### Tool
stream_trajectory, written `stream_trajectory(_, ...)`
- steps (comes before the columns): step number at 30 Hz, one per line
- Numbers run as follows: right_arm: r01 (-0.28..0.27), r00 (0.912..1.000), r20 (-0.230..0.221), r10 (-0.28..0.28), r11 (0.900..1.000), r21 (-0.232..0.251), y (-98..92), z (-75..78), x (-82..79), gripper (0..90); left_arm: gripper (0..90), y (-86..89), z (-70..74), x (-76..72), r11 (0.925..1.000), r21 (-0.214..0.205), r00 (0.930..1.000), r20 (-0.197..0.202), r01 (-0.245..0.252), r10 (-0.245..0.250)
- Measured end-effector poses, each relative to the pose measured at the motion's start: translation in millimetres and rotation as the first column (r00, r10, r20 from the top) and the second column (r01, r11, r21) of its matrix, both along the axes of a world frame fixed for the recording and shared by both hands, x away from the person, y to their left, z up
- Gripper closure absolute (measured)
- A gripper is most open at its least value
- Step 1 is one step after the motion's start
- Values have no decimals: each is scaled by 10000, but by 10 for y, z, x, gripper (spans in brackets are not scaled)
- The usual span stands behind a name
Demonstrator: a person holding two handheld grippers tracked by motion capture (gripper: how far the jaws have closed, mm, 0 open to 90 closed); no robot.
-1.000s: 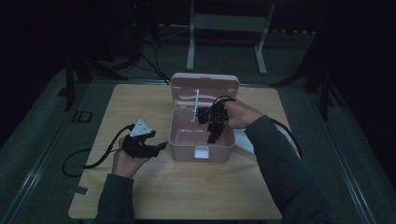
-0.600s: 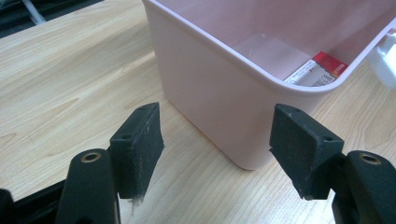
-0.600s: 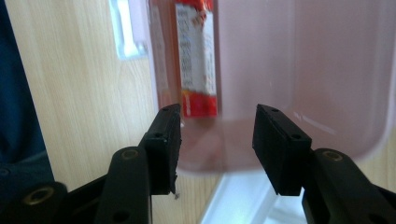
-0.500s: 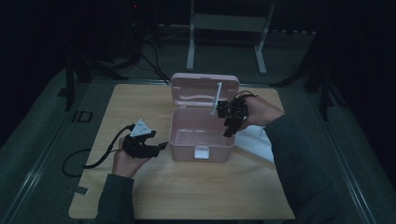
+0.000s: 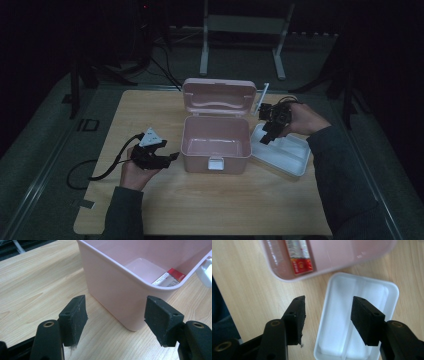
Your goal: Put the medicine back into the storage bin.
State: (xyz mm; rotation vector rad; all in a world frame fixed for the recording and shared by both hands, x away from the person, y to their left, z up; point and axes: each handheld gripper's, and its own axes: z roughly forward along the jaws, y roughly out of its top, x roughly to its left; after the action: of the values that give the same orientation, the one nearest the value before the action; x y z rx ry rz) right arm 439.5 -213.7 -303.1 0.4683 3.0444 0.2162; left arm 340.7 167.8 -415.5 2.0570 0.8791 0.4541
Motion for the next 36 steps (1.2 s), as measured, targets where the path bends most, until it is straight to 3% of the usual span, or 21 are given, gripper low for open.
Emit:
stream_trajectory(6, 662, 9978, -93, -661, 9977, 142, -240, -102, 109, 456, 339, -2, -3, 1, 10000, 10, 10000, 7, -8, 8)
stream_trajectory(9, 705, 9975, -99, -705, 9975, -74, -315, -186, 133, 458, 339, 1, 1, -2, 10000, 2, 10000, -7, -8, 8)
stream_trajectory(11, 704, 9974, 143, -703, 9975, -108, -360, -240, 149, 457, 339, -1, 0, -1, 10000, 6, 10000, -2, -1, 1)
stream_trajectory(22, 1114, 9932, -297, -1126, 9930, -396, -641, -653, 357, 458, 339, -7, -7, 1, 10000, 26, 10000, -3, -10, 10)
stream_trajectory(26, 1229, 9918, -282, -1250, 9903, -650, -686, -788, 389, 509, 339, -11, -10, 2, 10000, 31, 10000, -30, -5, 6)
stream_trajectory(28, 1201, 9928, 93, -1197, 9891, -847, -695, -851, 390, 584, 339, -11, -11, 2, 10000, 28, 10000, -33, -2, 2)
stream_trajectory(31, 1496, 9887, 286, -1474, 9831, -1059, -721, -949, 414, 634, 339, -9, -9, 0, 10000, 12, 10000, -20, -5, 5)
stream_trajectory(36, 1874, 9821, 67, -1883, 9726, -1377, -763, -1118, 437, 647, 339, -6, -7, 0, 10000, 16, 10000, -4, -21, 21)
